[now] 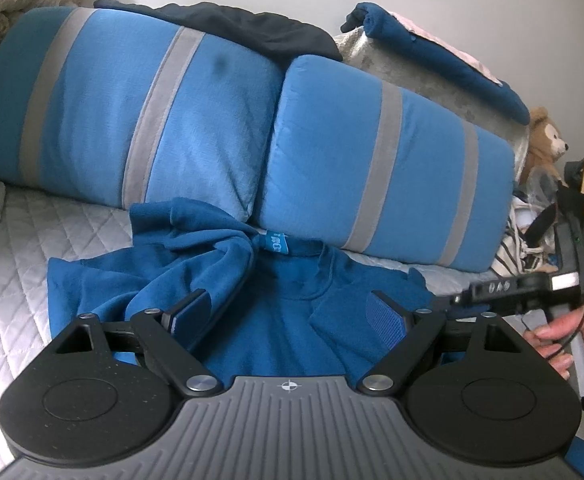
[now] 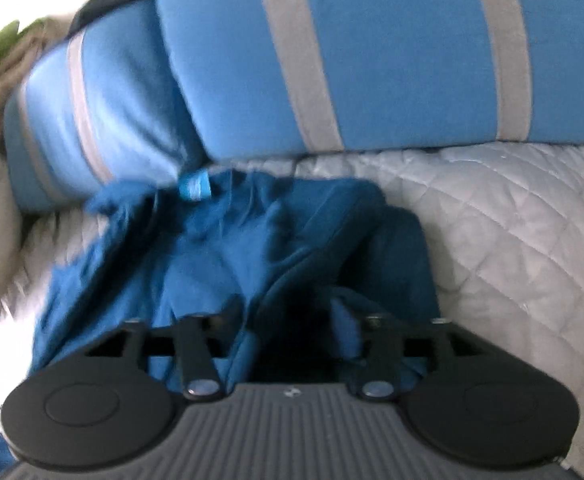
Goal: Fold clothes
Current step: 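Grasp the sweatshirt sleeve with the right tool, then pull the held sleeve outward from the body with the right tool, then open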
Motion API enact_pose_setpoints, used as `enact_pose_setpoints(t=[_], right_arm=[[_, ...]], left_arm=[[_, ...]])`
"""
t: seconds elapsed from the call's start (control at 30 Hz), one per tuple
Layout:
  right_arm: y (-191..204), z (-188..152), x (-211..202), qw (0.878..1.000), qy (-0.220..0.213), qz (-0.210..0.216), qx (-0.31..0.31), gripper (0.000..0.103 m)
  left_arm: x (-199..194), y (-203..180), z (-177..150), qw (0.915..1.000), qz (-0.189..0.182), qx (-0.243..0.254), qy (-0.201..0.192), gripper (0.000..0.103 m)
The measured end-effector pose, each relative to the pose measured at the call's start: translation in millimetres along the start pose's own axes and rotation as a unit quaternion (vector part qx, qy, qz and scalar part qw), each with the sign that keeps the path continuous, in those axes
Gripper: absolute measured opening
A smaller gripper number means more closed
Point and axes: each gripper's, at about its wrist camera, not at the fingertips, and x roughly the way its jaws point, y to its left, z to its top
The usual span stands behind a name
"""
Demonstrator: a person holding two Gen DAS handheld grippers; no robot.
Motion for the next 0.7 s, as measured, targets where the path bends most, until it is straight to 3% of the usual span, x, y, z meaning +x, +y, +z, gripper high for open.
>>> enact_pose_setpoints(t=[0.33, 0.57, 0.63, 0.7], right_arm=[[-24.6, 24.8, 20.3, 0.989, -0.009, -0.003, 0.145, 0.068], [-12.6, 34.6, 48.4, 0.987, 0.040, -0.055, 0.144, 0.065], [-10.4, 32.5, 55.8, 0.988, 0.050, -0.057, 0.134, 0.032], [-3.3, 30.5, 55.6, 0.992, 0.045, -0.063, 0.099, 0.023]], left_arm=[[2.1, 1.1, 0.1, 1.0000, 0.000, -0.003, 0.004, 0.085], [3.9, 2.7, -0.4, 0.9999, 0.003, -0.006, 0.008, 0.085], [4.5, 3.7, -0.5, 0.9999, 0.003, -0.009, 0.009, 0.085], [4.8, 4.4, -0.5, 0.9999, 0.003, -0.010, 0.009, 0.085]])
